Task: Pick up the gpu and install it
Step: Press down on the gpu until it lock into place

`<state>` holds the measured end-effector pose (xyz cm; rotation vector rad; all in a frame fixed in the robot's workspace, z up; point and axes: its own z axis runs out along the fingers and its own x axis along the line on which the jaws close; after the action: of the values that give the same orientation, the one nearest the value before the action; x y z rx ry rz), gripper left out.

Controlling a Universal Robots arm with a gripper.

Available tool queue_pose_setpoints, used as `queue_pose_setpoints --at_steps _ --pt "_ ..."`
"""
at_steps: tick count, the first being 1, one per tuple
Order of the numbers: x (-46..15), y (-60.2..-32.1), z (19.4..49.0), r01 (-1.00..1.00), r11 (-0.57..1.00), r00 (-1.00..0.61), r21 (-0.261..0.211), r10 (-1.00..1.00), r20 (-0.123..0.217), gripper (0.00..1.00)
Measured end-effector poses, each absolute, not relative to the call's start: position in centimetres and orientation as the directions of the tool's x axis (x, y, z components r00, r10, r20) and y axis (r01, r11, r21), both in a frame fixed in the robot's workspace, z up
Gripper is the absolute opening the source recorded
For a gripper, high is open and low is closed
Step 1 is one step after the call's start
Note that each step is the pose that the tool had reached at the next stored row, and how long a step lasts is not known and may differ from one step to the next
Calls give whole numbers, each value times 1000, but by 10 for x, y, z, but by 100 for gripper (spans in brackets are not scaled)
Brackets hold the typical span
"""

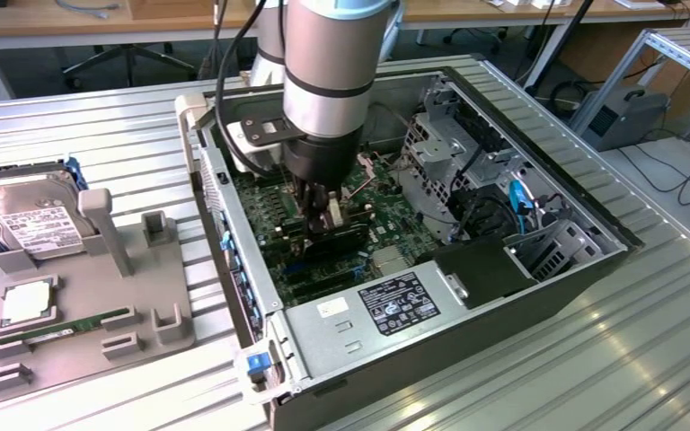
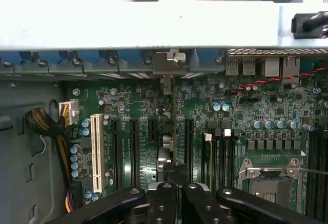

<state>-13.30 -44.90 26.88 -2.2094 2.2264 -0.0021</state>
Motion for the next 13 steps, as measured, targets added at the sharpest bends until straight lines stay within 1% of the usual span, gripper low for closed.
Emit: queue_pose_setpoints --at_steps 13 --pt "-134 -449 272 -1000 8 -8 -5 -1000 -4 11"
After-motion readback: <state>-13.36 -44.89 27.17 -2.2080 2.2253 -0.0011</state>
